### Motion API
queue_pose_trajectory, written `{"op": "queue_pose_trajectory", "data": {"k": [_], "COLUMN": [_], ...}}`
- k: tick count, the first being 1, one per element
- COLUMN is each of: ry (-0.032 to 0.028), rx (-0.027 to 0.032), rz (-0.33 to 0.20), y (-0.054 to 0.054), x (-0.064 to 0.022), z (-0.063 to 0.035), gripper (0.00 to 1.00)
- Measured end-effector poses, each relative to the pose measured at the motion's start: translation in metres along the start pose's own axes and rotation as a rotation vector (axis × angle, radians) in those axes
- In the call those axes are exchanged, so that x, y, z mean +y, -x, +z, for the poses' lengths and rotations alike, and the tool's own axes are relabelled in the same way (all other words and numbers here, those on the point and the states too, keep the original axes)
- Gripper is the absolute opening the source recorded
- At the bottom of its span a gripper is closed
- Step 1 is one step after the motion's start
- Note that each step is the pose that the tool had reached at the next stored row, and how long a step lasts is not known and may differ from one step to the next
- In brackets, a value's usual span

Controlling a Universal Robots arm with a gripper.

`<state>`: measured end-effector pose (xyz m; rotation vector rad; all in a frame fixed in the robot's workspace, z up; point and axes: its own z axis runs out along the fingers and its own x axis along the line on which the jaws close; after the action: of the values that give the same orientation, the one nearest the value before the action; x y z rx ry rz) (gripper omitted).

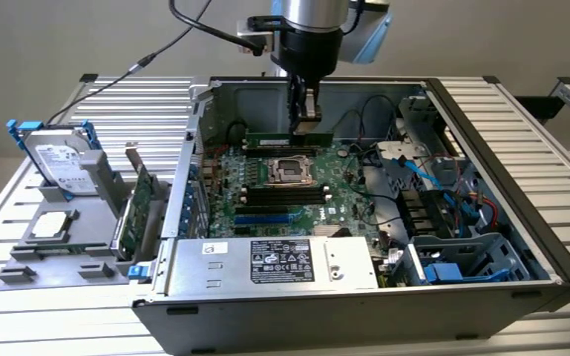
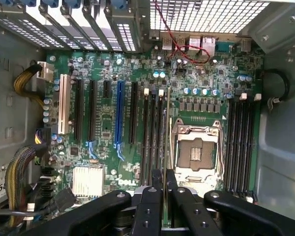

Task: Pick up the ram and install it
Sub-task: 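Insert the ram into the slot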

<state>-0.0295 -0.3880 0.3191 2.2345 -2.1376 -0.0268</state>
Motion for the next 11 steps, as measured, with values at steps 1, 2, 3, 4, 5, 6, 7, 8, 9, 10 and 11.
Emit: {"op": "queue_pose_trajectory", "data": {"k": [1,2,3,4,5,6,7,8,9,10,11], "ry": [0.0,0.0,0.0,-0.0001,-0.0001,0.0,0.0001,0.0,0.0,0.0,0.0], "rx": [-0.0001,0.0,0.0001,-0.0001,-0.0001,-0.0001,0.0,0.0,0.0,0.0001,0.0001], "rz": [0.0,0.0,0.0,0.0,0.0,0.0,0.0,0.0,0.0,0.0,0.0], "y": [0.0,0.0,0.0,0.0,0.0,0.0,0.0,-0.001,-0.003,-0.005,-0.007], "x": [-0.0001,-0.0001,-0.0002,-0.0002,-0.0003,-0.0004,-0.0004,-0.0005,-0.0005,-0.0007,-0.0009], "z": [0.0018,0.0037,0.0054,0.0072,0.009,0.0109,0.0127,0.0145,0.0164,0.0182,0.02], "gripper": [0.14,0.14,0.14,0.14,0.14,0.14,0.14,0.14,0.14,0.14,0.14]}}
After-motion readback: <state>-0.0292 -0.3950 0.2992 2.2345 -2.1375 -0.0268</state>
